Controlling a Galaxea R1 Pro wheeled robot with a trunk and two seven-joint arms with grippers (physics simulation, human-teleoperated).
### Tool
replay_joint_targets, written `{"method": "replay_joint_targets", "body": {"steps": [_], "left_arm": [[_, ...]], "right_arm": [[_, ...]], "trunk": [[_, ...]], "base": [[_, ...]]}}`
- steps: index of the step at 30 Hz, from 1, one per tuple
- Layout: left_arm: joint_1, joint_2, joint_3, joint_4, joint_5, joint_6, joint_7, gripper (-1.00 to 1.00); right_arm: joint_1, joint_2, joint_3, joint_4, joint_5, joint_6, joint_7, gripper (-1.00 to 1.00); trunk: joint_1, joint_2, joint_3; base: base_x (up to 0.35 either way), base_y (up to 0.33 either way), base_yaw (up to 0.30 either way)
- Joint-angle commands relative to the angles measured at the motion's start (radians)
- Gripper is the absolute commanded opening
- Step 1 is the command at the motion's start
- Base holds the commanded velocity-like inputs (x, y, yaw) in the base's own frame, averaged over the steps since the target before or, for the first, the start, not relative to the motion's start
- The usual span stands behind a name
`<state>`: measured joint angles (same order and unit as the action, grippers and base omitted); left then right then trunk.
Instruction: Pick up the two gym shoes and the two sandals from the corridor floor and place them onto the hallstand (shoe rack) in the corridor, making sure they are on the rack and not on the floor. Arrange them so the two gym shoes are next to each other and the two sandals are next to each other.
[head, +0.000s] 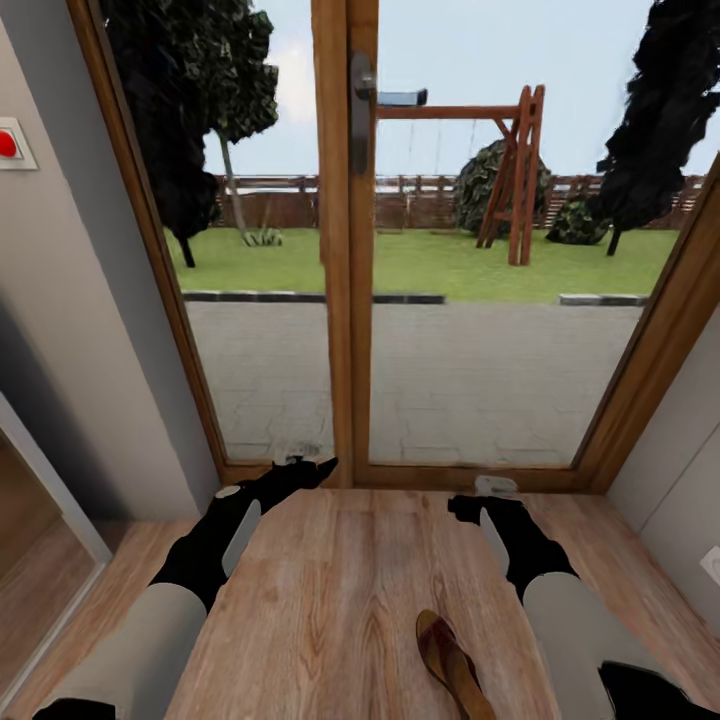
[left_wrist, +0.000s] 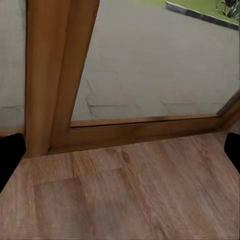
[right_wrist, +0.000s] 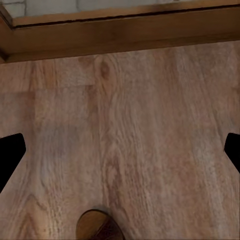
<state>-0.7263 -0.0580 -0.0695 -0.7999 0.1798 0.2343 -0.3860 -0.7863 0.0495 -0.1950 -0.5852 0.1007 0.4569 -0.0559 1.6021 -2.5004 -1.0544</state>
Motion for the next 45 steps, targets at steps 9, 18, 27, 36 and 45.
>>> {"method": "replay_joint_targets", "body": {"steps": [9,18,27,36,45], "left_arm": [[-0.005,0.002,-0.001,-0.004,0.008,0.028,-0.001,1.0],[-0.005,0.003,-0.002,-0.004,0.007,0.029,-0.001,1.0],[-0.005,0.003,-0.003,-0.004,0.007,0.03,-0.001,1.0],[-0.005,0.004,-0.001,-0.004,0.007,0.03,-0.001,1.0],[-0.005,0.003,-0.002,-0.004,0.007,0.03,-0.001,1.0]], "right_arm": [[-0.001,0.002,-0.007,0.04,0.008,-0.045,0.002,1.0],[0.007,0.001,-0.007,0.053,0.01,-0.051,0.002,1.0],[0.011,0.0,-0.006,0.208,0.021,-0.061,0.002,1.0],[0.012,-0.08,-0.006,0.388,0.028,-0.291,0.002,1.0],[0.028,-0.145,-0.006,0.525,0.028,-0.404,0.002,1.0]], "trunk": [[0.004,-0.003,-0.041],[0.008,-0.005,-0.089],[0.012,-0.007,-0.138],[0.012,-0.007,-0.143],[0.012,-0.007,-0.143]], "base": [[0.0,0.0,0.028],[0.0,0.0,0.138],[0.0,0.0,0.155],[0.0,0.0,0.065],[0.0,0.0,0.002]]}}
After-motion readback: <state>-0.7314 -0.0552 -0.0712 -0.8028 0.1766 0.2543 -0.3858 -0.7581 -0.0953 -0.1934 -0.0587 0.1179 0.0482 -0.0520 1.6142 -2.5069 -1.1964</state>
